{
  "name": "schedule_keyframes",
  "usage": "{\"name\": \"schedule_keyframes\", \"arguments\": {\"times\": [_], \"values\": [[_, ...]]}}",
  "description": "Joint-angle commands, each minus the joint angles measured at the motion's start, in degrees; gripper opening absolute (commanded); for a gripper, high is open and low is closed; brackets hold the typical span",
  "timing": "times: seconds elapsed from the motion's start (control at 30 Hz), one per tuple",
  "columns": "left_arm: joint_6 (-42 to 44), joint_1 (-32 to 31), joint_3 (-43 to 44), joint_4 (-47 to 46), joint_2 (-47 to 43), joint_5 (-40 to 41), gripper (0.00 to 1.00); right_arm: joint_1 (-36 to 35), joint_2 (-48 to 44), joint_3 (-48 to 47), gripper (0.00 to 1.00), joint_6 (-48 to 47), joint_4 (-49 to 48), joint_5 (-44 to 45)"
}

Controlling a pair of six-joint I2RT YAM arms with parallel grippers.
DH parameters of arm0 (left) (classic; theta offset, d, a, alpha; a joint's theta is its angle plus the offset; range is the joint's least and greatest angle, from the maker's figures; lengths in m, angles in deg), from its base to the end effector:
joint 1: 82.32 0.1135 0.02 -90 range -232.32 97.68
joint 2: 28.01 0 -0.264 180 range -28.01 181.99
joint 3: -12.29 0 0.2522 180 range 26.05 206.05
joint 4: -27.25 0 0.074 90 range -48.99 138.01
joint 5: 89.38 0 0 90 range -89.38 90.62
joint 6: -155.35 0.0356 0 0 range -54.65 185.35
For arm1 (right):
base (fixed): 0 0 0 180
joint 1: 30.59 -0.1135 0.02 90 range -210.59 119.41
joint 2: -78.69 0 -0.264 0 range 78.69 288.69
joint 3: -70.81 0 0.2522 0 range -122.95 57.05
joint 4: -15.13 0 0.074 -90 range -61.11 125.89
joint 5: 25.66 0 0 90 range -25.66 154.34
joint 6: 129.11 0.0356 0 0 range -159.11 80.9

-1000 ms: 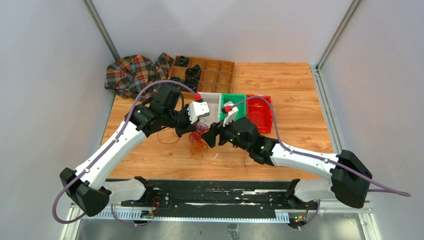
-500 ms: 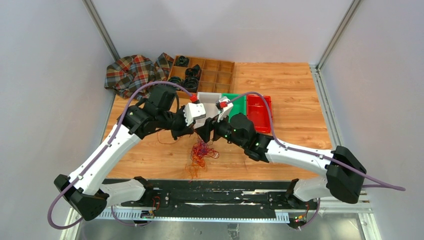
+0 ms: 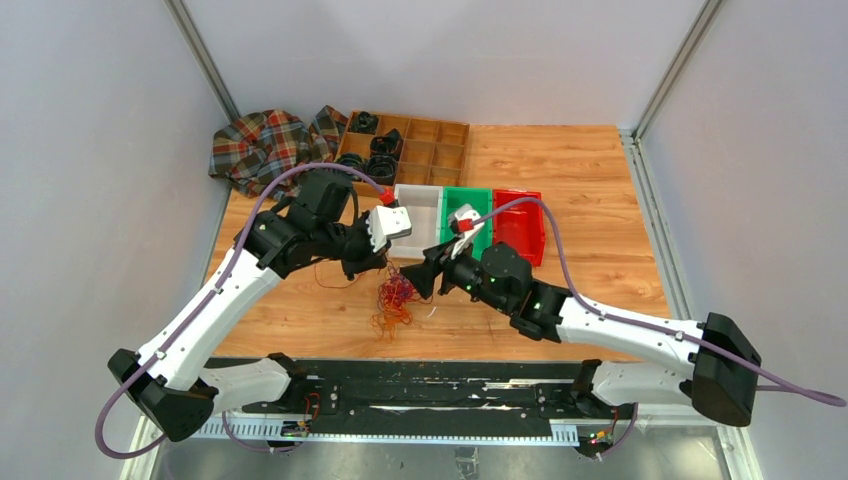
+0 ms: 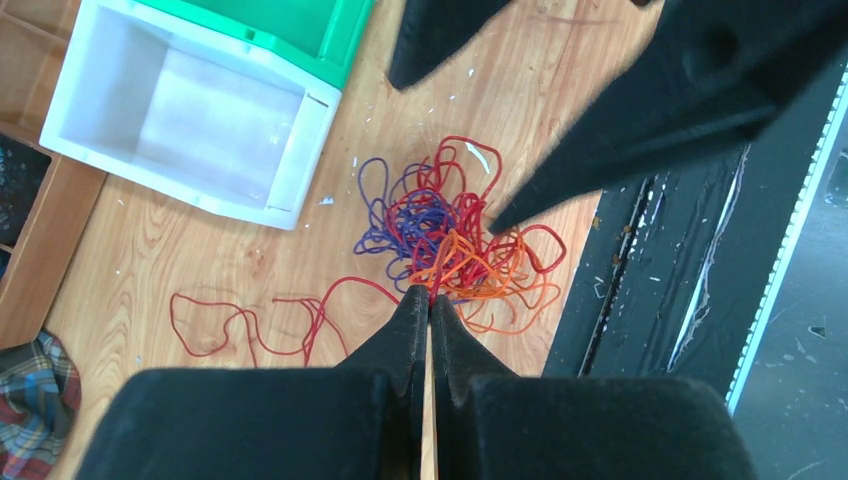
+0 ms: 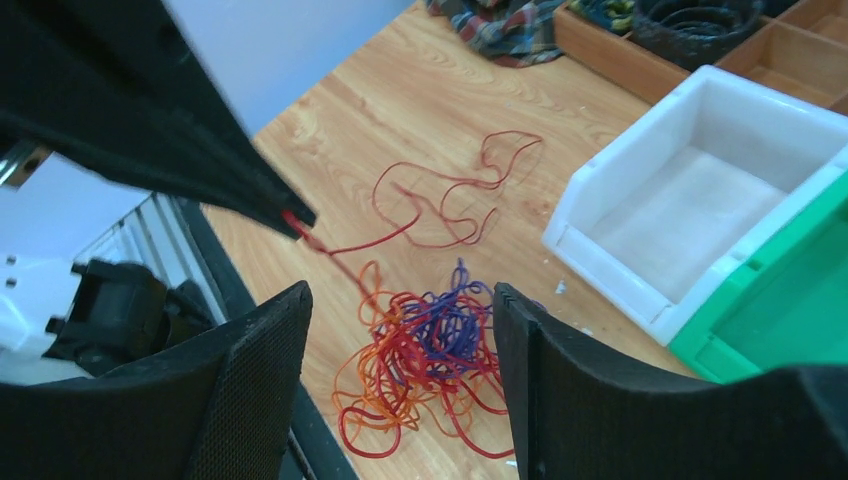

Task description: Untangle the cables

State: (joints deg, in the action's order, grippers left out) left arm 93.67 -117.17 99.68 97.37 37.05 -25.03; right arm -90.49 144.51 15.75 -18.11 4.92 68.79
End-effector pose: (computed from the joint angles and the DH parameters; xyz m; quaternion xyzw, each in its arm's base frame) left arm 0.1662 -0.1345 0.3701 0.5445 0.7330 -0.2267 0.3387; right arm 0.1374 0.2314 0.3062 -0.2106 0.6785 0.4352 0.5530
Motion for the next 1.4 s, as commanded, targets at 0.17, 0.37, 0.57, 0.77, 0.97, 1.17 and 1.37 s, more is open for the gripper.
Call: {"name": "schedule_keyframes", "arguments": {"times": [0.17, 0.37, 0.57, 0.77, 0.97, 1.17, 1.37], "values": [[-1.2, -0.6, 2.9, -0.1, -0.2, -0.3, 0.01, -5.0, 5.3, -6.1, 0.67, -6.8, 2.7, 4.5], [-1.6, -0.7, 3.6, 0.3, -0.6, -1.0, 0.01, -5.0, 9.4, -9.5, 0.65, -8.0, 0.3, 10.1], [-1.2, -0.8, 5.6, 3.2, 0.0, -2.4, 0.01, -5.0, 13.9, -11.1, 0.55, -10.2, -2.9, 15.5], [-1.3, -0.8, 9.0, 6.4, 0.1, -5.0, 0.01, -5.0, 17.4, -10.1, 0.5, -11.4, -7.5, 16.8], [-2.5, -0.8, 16.4, 9.6, 0.5, -7.0, 0.0, -4.7, 20.7, -7.9, 0.4, -10.4, -8.1, 17.1], [-1.9, -0.8, 21.9, 11.2, -0.3, -4.9, 0.0, -3.8, 21.2, -3.0, 0.34, -7.8, -9.6, 17.6], [0.0, -0.8, 26.8, 12.4, -0.4, -1.0, 0.0, -3.7, 20.9, 2.8, 0.29, -4.5, -10.7, 18.7]]}}
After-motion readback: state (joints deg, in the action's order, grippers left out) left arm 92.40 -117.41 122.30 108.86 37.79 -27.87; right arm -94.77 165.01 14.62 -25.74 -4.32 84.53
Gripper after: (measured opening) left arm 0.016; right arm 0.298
